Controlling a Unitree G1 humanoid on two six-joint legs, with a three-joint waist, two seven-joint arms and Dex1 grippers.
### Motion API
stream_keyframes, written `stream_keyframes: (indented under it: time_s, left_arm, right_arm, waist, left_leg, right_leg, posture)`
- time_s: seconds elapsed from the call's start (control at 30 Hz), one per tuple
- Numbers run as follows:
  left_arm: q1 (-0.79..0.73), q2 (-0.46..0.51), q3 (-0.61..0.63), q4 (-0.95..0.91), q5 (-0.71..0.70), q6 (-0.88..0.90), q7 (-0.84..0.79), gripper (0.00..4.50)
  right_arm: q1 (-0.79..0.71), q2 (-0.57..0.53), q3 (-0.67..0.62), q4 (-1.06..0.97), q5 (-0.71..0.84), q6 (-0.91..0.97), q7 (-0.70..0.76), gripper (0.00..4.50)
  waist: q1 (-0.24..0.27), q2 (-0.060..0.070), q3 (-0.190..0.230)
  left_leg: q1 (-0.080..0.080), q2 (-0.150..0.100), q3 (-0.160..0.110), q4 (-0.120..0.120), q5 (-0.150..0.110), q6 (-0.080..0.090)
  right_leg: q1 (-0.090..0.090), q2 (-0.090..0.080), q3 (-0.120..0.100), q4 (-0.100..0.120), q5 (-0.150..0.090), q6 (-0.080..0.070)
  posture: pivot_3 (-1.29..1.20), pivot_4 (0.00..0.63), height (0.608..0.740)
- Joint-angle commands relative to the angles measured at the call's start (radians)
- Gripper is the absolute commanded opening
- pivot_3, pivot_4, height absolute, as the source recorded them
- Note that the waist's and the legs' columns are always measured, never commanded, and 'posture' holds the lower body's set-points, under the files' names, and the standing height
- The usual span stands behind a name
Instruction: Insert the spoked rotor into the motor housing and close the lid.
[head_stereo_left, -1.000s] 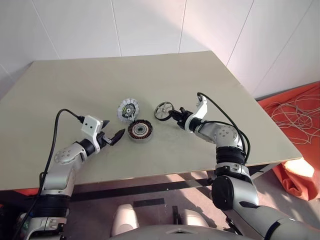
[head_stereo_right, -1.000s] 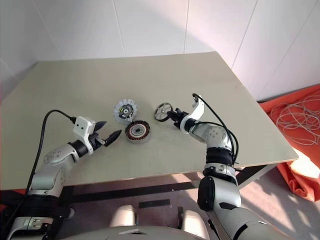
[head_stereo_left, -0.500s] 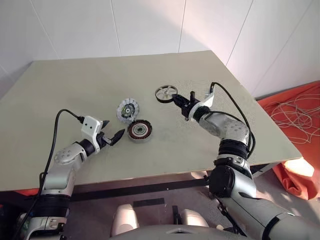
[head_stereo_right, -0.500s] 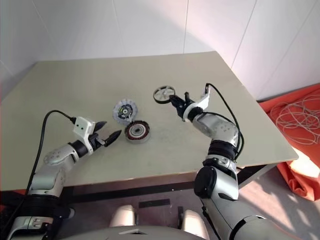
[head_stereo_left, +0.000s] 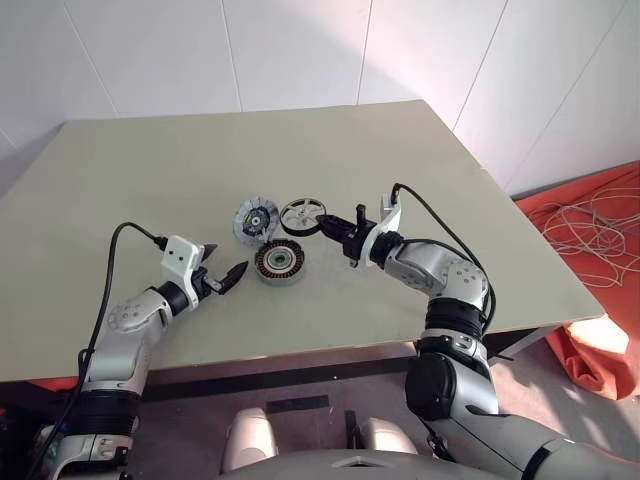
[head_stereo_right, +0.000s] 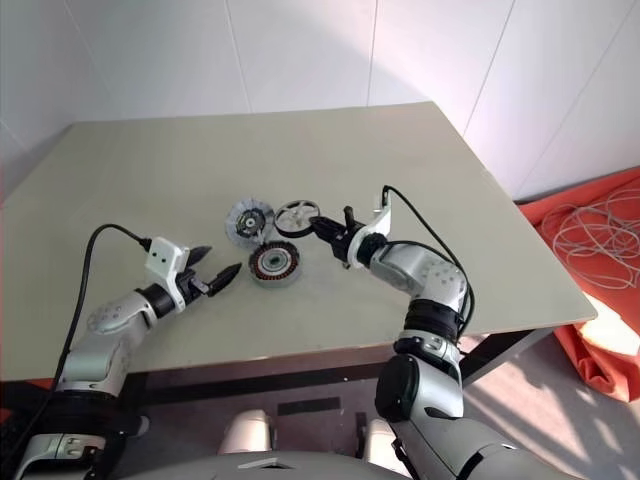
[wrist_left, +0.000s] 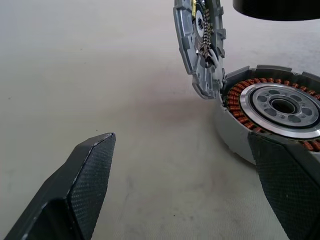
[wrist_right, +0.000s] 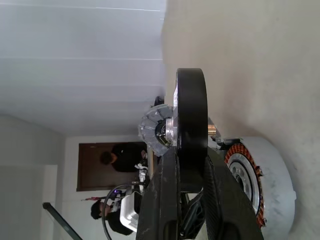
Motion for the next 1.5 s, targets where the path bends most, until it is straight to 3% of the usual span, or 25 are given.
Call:
stream_keyframes:
  time_s: [0.03, 0.3, 0.97, 1.5]
  left_arm:
    - [0.010, 0.028, 0.019, -0.068, -0.004, 0.009, 0.000, 4.50]
    - [0.043, 0.044, 0.025, -0.177, -0.019, 0.086, 0.026, 4.50]
    - [0.032, 0.074, 0.043, -0.330, -0.045, 0.235, 0.069, 4.50]
    - [0.019, 0.073, 0.036, -0.243, -0.027, 0.169, 0.049, 4.50]
  right_arm:
    - [0.028, 0.093, 0.042, -0.064, 0.075, 0.012, -0.029, 0.30]
    - [0.097, 0.132, 0.143, -0.085, 0.181, 0.010, -0.092, 0.30]
    - [0.134, 0.089, 0.298, -0.020, 0.367, -0.074, -0.124, 0.30]
    - [0.154, 0.063, 0.327, -0.022, 0.353, -0.118, -0.114, 0.30]
  waist:
    - [0.000, 0.000, 0.000]
    - [0.000, 0.000, 0.000]
    - [-0.001, -0.001, 0.000]
    - [0.000, -0.001, -0.001]
  left_leg:
    - [0.000, 0.000, 0.000, 0.000, 0.000, 0.000]
    - [-0.003, 0.000, 0.000, 0.000, 0.000, -0.001]
    - [-0.006, 0.000, -0.001, 0.002, 0.001, -0.002]
    - [-0.008, 0.000, -0.002, 0.004, 0.001, -0.002]
  right_leg:
    - [0.000, 0.000, 0.000, 0.000, 0.000, 0.000]
    - [-0.004, 0.000, 0.000, 0.001, 0.000, 0.000]
    - [-0.006, 0.000, -0.001, 0.003, 0.001, 0.001]
    - [-0.006, 0.000, -0.001, 0.004, 0.001, 0.002]
  posture:
    - [0.00, 0.000, 0.740]
    - [0.00, 0.000, 0.740]
    - [0.00, 0.000, 0.740]
    - [0.00, 0.000, 0.740]
